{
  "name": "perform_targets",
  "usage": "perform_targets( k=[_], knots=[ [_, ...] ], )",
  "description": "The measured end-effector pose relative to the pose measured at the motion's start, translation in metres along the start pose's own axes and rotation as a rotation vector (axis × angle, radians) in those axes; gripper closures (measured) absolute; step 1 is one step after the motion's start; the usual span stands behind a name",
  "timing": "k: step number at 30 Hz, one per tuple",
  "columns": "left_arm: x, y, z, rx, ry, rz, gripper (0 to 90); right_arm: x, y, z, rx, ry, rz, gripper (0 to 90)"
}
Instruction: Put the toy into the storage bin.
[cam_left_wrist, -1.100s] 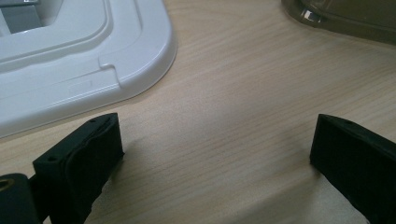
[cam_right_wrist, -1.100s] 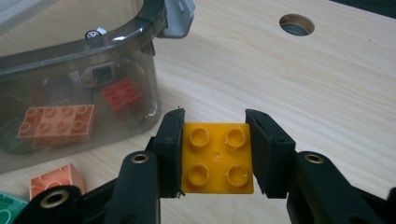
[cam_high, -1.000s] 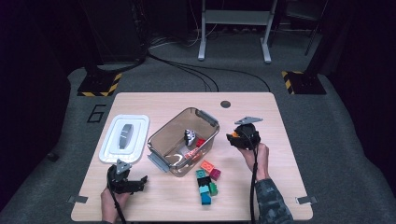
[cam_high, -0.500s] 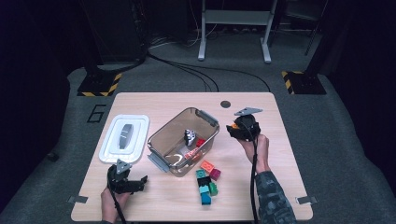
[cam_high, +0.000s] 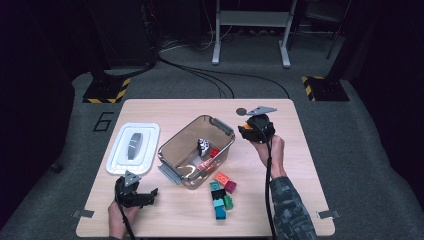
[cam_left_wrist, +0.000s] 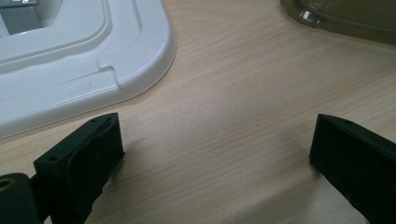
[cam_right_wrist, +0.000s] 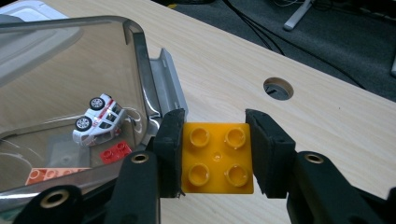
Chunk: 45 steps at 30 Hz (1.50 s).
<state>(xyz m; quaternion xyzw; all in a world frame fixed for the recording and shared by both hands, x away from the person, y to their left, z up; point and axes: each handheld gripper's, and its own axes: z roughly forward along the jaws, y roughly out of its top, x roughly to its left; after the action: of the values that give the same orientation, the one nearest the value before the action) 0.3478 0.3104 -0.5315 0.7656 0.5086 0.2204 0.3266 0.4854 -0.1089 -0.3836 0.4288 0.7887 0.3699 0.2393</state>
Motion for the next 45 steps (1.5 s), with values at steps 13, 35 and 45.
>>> perform_targets(
  k=[13,35,45],
  knots=[
    [0.0,0.0,0.0,0.0,0.001,0.002,2.8,0.013,0.017,0.001,-0.019,0.03,-0.06,58.7],
    [0.0,0.0,0.0,-0.001,0.001,0.004,3.0,0.053,0.019,0.021,0.055,0.176,-0.166,58.6],
    [0.0,0.0,0.0,-0.001,0.001,0.004,3.0,0.058,0.01,0.022,0.09,0.206,-0.183,58.4]
  ],
)
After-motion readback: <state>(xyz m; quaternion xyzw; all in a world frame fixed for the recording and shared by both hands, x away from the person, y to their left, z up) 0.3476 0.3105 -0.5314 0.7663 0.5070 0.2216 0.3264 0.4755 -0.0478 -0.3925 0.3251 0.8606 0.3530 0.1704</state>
